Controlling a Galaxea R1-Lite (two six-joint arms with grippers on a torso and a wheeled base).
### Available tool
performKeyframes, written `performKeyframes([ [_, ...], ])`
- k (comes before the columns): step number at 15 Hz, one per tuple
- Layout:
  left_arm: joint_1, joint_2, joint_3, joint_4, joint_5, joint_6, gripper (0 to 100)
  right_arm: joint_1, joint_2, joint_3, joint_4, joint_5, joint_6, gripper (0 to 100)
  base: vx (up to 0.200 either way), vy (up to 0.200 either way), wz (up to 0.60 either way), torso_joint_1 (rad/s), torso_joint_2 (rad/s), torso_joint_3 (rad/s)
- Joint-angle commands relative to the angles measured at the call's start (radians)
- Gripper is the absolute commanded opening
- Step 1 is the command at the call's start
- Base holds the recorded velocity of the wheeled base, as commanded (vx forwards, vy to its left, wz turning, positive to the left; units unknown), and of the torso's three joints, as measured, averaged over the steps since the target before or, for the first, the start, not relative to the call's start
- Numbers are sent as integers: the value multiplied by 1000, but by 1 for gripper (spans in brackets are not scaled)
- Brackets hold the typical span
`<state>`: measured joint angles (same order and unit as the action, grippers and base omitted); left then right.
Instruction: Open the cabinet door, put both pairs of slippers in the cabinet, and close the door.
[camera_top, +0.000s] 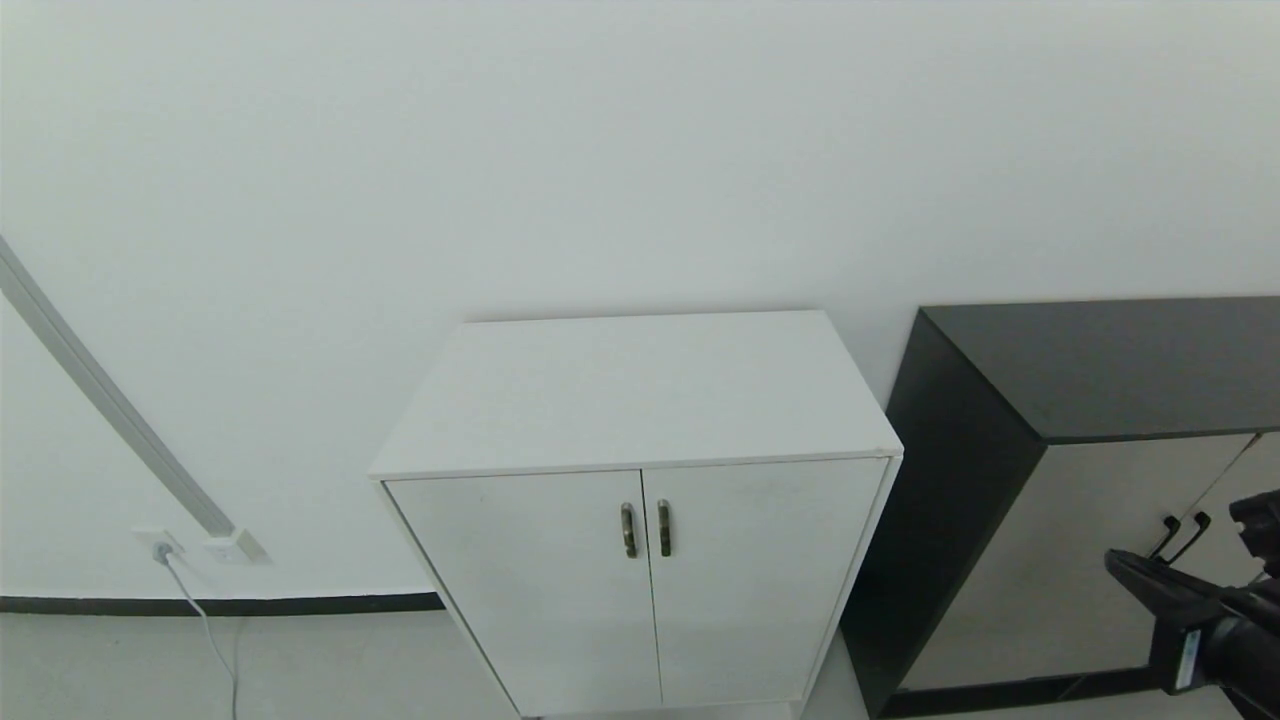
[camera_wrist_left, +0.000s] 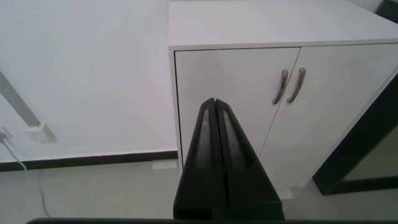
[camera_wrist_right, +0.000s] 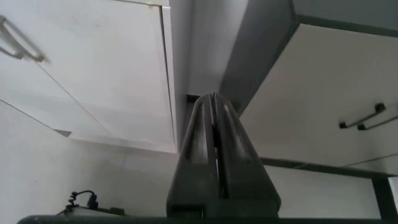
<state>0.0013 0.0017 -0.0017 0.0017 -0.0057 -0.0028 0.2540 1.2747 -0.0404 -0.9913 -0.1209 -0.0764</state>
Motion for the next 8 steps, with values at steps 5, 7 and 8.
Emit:
performKeyframes([
  [5, 0, 0, 0, 0, -2, 0, 0, -2, -459, 33, 454, 27, 0, 0, 0, 0, 0, 0, 0, 0],
  [7, 0, 0, 0, 0, -3, 0, 0, 8, -618, 37, 681, 63, 0, 0, 0, 0, 0, 0, 0, 0],
  [8, 0, 0, 0, 0, -3, 0, 0, 10, -692, 34, 803, 110, 0, 0, 0, 0, 0, 0, 0, 0],
])
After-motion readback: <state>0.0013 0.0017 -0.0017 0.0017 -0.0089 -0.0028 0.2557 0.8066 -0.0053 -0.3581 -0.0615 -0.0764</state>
